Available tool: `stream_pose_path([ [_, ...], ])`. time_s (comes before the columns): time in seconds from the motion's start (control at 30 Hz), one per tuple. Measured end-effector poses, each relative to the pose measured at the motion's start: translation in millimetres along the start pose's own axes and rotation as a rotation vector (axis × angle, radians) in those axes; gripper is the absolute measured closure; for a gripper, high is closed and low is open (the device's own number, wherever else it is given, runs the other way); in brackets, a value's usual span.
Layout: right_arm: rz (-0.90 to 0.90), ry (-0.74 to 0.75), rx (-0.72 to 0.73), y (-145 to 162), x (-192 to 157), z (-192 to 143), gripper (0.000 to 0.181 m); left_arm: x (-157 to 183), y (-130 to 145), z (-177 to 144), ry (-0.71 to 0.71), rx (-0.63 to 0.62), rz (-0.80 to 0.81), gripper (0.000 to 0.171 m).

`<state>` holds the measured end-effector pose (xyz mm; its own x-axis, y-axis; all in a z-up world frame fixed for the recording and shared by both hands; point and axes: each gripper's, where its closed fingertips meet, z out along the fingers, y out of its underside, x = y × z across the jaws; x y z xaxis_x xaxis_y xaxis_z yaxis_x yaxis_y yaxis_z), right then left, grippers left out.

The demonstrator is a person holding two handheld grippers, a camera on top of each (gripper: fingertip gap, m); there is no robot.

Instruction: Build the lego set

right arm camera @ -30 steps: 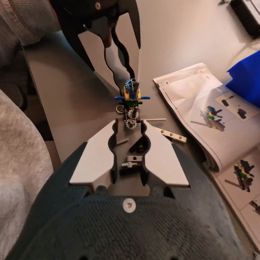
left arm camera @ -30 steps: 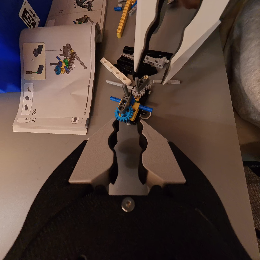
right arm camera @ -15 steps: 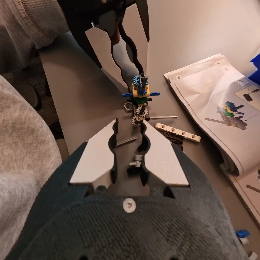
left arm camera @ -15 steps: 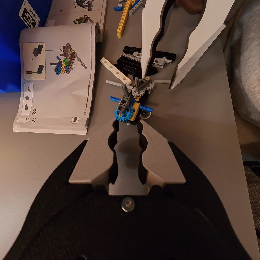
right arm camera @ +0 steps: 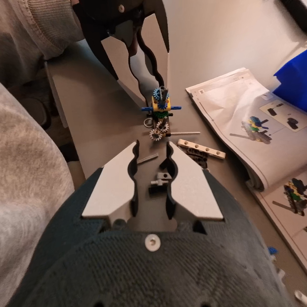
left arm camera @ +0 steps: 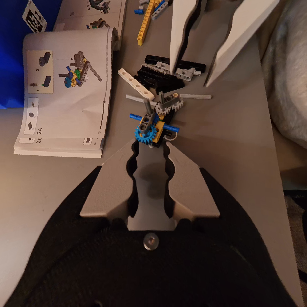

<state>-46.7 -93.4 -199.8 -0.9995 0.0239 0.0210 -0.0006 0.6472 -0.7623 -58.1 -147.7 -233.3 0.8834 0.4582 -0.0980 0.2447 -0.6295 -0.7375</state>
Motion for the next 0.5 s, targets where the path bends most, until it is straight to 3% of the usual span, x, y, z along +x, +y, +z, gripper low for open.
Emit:
stream_pose_path([
  [0.37,0.021,0.047,0.101,0.0,3.5,-39.1,0.149,7.7,2.7,-21.7,-0.072,-0.036,-0.106,0.141],
  [0.5,0.024,0.065,0.137,3.8,3.8,-53.3,0.149,8.6,-21.7,-49.9,-0.183,0.050,-0.174,0.142],
])
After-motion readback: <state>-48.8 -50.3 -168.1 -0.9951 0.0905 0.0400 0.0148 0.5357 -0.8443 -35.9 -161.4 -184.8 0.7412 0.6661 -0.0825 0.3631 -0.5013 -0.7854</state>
